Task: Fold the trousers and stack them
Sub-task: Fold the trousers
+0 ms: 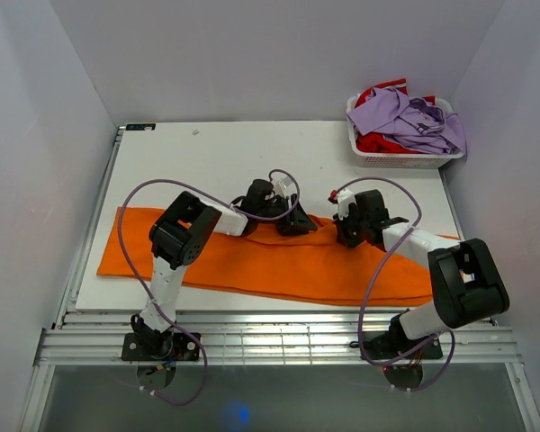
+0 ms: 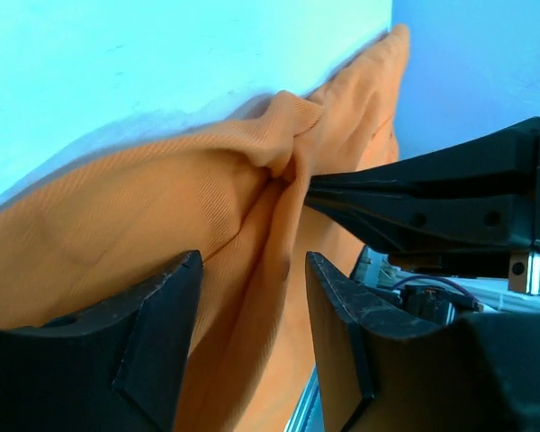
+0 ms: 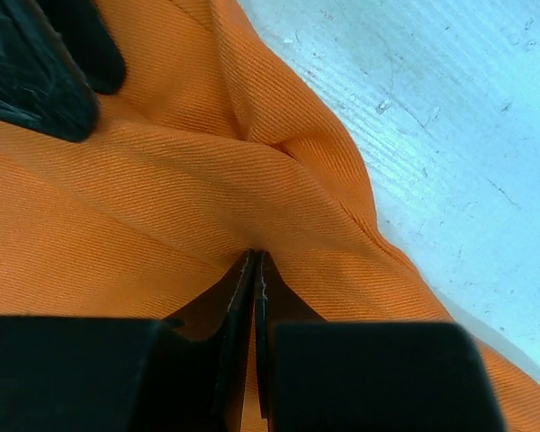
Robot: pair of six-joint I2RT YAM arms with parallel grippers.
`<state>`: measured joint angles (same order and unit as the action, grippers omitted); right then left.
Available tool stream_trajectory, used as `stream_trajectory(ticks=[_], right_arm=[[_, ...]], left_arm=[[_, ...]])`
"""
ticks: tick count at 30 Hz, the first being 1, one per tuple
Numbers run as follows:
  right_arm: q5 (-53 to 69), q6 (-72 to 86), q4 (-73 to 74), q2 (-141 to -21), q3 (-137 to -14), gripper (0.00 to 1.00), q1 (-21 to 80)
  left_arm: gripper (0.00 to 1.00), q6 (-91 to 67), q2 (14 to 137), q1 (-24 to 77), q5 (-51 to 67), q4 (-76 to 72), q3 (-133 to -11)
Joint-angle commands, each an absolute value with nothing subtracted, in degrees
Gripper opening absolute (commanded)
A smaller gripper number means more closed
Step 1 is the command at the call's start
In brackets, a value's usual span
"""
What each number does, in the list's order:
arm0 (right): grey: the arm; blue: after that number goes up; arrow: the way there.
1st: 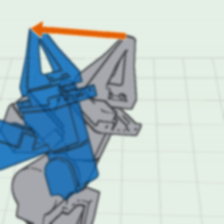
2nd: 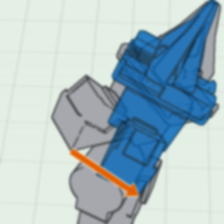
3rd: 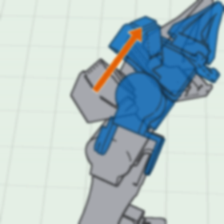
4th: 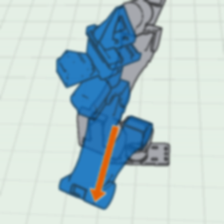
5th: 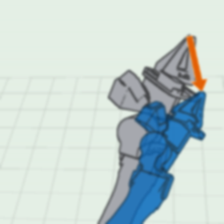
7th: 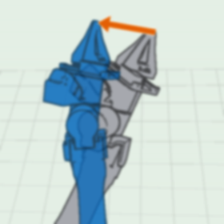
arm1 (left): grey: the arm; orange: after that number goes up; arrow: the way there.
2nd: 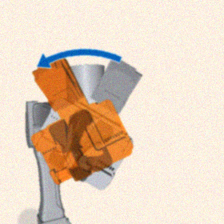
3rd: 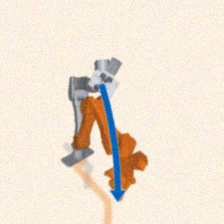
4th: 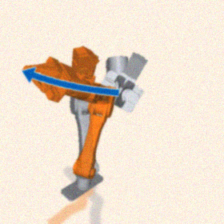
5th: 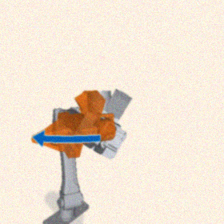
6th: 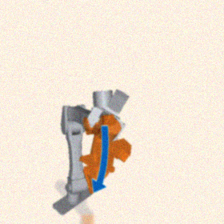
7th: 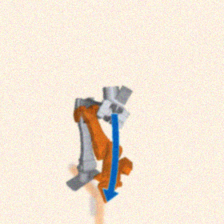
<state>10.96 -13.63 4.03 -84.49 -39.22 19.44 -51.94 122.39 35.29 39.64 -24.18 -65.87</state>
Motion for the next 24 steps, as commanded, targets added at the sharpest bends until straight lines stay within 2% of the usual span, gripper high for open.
stream_trajectory(ticks=[1, 9, 16, 22, 23, 24], right_arm=[[13.53, -12.57, 3.61, -82.54, -36.83, 0.08, 19.60], [19.94, -16.52, 0.70, -74.54, -32.43, 0.08, 19.51], [27.50, -31.71, 6.50, -64.10, -31.38, 0.13, 20.64], [25.15, -42.53, 7.64, -62.57, -26.90, 0.11, 27.84], [24.18, -43.32, 7.56, -62.93, -26.72, 0.10, 28.73], [21.73, -44.64, 7.30, -63.54, -26.20, 0.09, 29.44]], left_arm=[[0.62, -58.44, 123.57, 37.70, 38.76, -30.67, -67.94], [0.68, -66.44, 128.93, 40.25, 37.97, -38.32, -70.13], [0.69, -67.32, 130.96, 40.25, 38.58, -38.32, -70.93], [0.72, -67.41, 132.19, 40.25, 40.43, -38.58, -73.12], [0.76, -67.50, 132.45, 40.17, 41.21, -38.50, -73.21], [0.76, -67.76, 132.63, 40.25, 41.39, -38.50, -73.30]])
